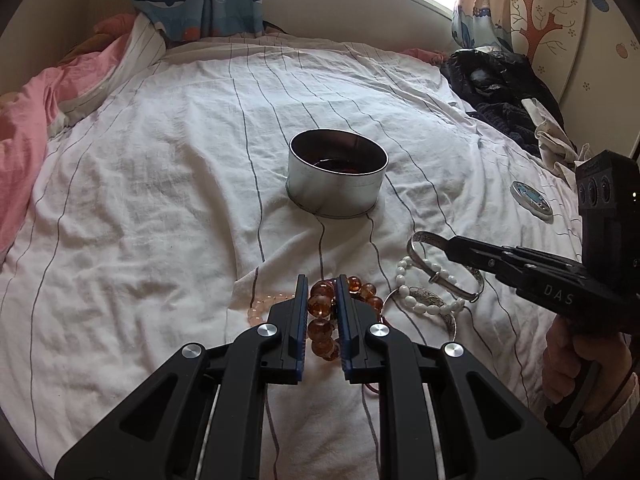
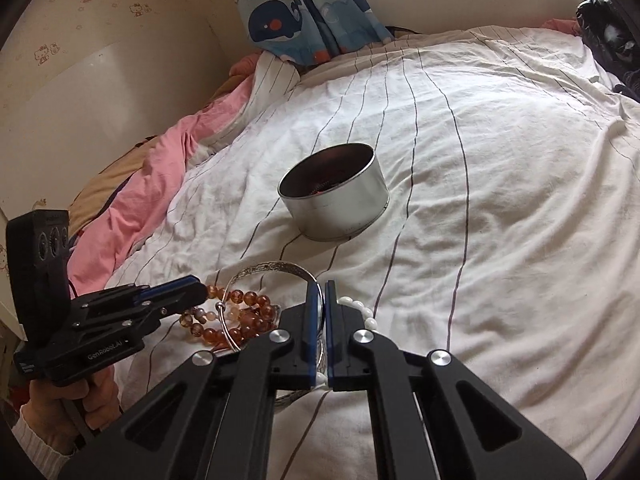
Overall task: Organize jewelry
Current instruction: 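Lift the silver bangle and pearl bracelet with the right tool while the left tool holds the amber beads, then carry the amber beads in the left tool and bangle in the right tool over the tin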
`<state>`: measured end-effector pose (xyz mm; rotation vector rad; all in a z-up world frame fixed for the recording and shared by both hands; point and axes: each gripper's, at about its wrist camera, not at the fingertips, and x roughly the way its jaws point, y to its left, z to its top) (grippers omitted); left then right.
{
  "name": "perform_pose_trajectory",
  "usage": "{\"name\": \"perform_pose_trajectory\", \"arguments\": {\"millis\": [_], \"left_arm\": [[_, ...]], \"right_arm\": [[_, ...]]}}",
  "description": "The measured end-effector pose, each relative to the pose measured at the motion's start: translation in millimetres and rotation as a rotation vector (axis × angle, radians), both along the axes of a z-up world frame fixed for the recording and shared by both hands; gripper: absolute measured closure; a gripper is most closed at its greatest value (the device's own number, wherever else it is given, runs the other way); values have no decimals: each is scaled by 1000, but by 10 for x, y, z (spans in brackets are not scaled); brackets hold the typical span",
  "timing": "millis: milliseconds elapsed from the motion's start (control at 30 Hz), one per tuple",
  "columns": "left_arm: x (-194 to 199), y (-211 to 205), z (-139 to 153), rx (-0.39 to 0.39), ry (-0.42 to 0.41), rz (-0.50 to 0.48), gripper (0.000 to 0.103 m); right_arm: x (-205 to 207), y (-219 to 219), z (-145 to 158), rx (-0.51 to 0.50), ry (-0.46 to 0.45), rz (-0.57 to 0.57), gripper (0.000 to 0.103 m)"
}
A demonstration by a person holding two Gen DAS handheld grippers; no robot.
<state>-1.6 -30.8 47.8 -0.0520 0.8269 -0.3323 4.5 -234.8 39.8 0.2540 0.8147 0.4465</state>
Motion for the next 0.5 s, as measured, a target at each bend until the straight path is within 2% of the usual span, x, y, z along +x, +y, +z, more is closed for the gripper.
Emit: {"name": "perform_pose_trajectory", "arguments": {"millis": [367, 500], "left_arm": [[-62, -178, 131, 96, -59, -1, 90], [-47, -166, 164, 97, -72, 10, 90]], "right_arm": [[6, 68, -87, 6, 12, 8, 99], [12, 88, -89, 4, 5, 2, 99]]}}
